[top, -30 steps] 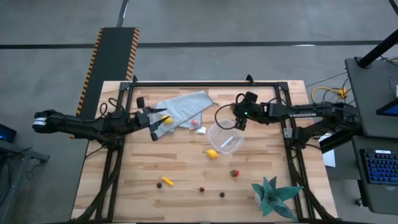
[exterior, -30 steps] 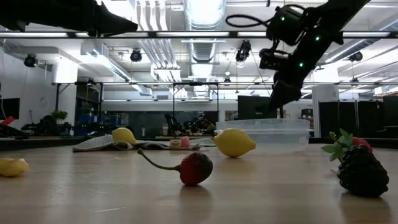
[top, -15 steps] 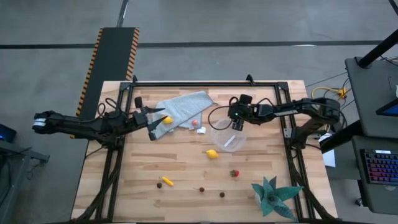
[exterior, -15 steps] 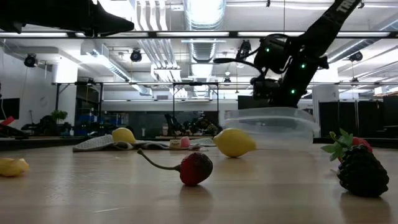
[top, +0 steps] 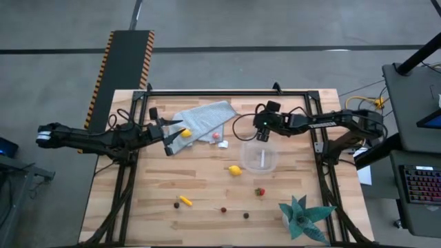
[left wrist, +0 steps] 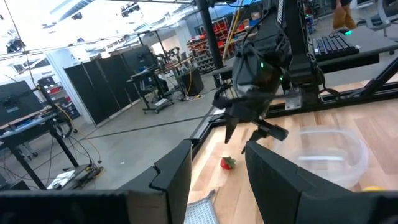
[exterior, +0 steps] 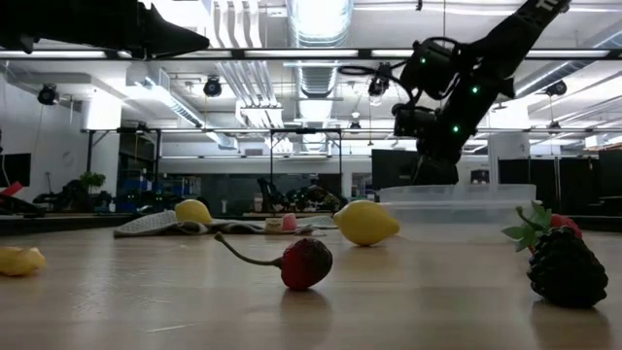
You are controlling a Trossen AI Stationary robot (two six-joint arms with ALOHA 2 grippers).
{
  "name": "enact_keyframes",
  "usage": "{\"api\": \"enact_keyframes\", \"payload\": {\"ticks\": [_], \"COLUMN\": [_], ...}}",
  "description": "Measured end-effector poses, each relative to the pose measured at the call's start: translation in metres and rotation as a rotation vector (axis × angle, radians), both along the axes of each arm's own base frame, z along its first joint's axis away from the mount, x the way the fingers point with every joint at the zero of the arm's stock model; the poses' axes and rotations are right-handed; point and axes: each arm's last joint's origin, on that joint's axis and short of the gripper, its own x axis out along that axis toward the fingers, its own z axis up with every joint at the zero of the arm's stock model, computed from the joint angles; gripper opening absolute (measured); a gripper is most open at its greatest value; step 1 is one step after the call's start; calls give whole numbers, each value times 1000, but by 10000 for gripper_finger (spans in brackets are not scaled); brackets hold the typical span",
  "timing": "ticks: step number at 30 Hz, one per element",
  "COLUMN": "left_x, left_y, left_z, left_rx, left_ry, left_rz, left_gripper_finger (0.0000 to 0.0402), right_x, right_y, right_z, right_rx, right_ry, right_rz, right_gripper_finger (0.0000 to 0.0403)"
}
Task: Pick and placing Produce into tupperware
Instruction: Put the top strawberry into the transparent container
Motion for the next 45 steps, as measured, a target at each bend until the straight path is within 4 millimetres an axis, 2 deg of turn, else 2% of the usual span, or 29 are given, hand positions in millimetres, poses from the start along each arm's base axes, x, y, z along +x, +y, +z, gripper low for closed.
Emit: {"api": "enact_keyframes", "payload": {"ticks": [5, 10, 15, 20, 28, 33, 39, 45], "left_x": [0, 1, 1, 1, 1, 2, 5, 6], "left_y": [0, 0, 0, 0, 0, 0, 0, 0], "left_z": [0, 0, 0, 0, -1, -2, -5, -6], "left_rx": [0, 0, -1, -1, -2, -5, -6, -6], "left_ry": [-1, 3, 4, 3, 4, 12, 33, 41], "left_rz": [0, 2, 10, 11, 11, 11, 10, 10], "left_gripper_finger": [137, 137, 137, 137, 137, 137, 137, 137], "right_x": [-5, -6, -1, 7, 40, 50, 54, 57], "right_y": [-5, -25, -44, -61, -80, -87, -87, -89], "right_z": [10, 16, 26, 41, 61, 53, 38, 28], "right_rx": [24, 210, 295, 368, 479, 511, 531, 525], "right_ry": [-59, -179, -211, -62, 49, 86, 93, 12], "right_rz": [-20, -136, -312, -428, -496, -573, -638, -667], "right_gripper_finger": [219, 219, 219, 219, 219, 219, 219, 219]}}
